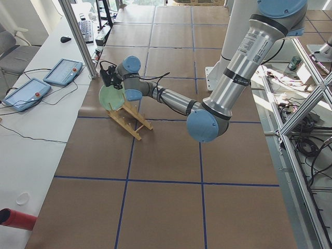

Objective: Place plate on table
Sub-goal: 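Close the left gripper on the plate rim in the wooden rack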

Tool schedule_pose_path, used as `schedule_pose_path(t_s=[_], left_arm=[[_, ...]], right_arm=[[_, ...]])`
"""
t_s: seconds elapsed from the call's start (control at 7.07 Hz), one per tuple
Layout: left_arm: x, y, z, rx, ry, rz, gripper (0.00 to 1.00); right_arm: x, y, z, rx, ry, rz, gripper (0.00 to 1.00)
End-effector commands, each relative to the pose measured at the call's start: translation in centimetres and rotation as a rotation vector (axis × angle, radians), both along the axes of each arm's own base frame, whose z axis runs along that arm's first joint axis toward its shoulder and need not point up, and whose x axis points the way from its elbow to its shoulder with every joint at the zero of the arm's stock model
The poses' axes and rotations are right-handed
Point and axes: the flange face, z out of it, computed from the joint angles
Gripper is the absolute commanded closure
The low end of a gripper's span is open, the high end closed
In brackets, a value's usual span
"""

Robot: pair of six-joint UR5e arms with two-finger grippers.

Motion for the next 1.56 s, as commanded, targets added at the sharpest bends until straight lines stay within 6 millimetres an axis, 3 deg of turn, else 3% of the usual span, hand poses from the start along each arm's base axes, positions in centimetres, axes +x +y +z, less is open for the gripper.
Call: schedule_pose_path(t_s=[0.0,0.14,0.57,1.13,1.41], left_arm=[[0.1,0.0,0.0,0.000,0.000,0.001,0.64],[0.1,0.0,0.0,0.000,0.000,0.001,0.73],[-1.0,-0.3,-0.2,0.006,0.001,-0.012,0.89],[-3.0,-0.4,-1.3,0.026,0.018,-0.024,1.00],[-4.6,-0.2,-2.3,0.030,0.053,-0.024,1.00]], right_arm=[[0.0,0.0,0.0,0.000,0.000,0.000,0.00],[0.0,0.0,0.0,0.000,0.000,0.000,0.00],[0.0,0.0,0.0,0.000,0.000,0.000,0.00],[0.0,0.0,0.0,0.000,0.000,0.000,0.00],[0.0,0.0,0.0,0.000,0.000,0.000,0.00]])
